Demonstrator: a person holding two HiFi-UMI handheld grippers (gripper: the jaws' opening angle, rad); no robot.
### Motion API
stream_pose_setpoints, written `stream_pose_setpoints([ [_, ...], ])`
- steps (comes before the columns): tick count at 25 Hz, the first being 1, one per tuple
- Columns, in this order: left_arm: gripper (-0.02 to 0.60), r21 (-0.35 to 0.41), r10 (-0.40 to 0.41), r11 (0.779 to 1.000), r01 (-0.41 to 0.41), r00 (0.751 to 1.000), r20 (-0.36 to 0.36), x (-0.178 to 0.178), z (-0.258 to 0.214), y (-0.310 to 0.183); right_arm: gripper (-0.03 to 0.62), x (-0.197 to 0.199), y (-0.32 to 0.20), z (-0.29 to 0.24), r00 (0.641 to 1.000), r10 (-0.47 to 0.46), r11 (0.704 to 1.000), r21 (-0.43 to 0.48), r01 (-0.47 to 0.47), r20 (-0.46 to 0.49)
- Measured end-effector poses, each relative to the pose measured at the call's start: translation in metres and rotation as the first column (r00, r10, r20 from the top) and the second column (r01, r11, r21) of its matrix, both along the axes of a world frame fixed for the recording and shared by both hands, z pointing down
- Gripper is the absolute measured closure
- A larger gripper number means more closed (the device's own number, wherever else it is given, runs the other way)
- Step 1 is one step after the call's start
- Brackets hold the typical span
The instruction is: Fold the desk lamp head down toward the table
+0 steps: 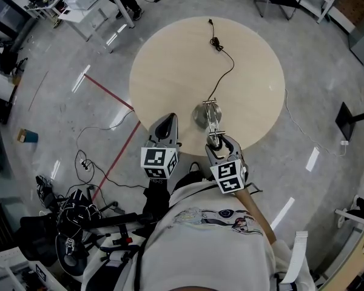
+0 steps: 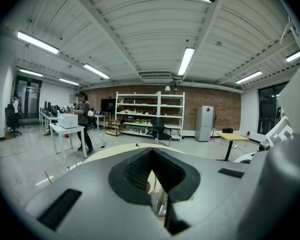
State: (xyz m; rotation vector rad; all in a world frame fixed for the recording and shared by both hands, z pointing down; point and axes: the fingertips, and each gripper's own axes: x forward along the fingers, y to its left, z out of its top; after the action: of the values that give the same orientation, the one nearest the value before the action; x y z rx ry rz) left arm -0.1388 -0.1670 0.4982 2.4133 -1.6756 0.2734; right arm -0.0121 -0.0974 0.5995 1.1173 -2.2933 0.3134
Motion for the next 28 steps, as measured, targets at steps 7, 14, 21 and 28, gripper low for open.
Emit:
stream_pose_setpoints([
  [7, 0.581, -0.008, -0.002, 1.000, 0.002, 1.000, 0.000, -0.002, 0.002, 0.000, 0.358, 0.002, 0.001, 0.007, 1.000, 0.009, 1.000, -0.022, -0.009, 0.008],
  [14, 0.581, -0.010, 0.002, 1.000, -0.002, 1.000, 0.000, -0.002, 0.002, -0.005, 0.358, 0.004, 0.000, 0.014, 0.999, 0.026, 0.998, -0.054, -0.024, 0.027],
  [21, 0.581, -0.009, 0.009, 1.000, -0.009, 1.000, 0.002, 0.000, 0.002, -0.004, 0.358, 0.004, 0.005, 0.021, 0.999, 0.026, 0.997, -0.077, -0.024, 0.029],
  [28, 0.581, -0.008, 0.014, 1.000, -0.014, 1.000, -0.001, 0.001, 0.000, -0.004, 0.358, 0.005, 0.008, 0.030, 0.999, 0.030, 0.994, -0.102, -0.028, 0.027],
])
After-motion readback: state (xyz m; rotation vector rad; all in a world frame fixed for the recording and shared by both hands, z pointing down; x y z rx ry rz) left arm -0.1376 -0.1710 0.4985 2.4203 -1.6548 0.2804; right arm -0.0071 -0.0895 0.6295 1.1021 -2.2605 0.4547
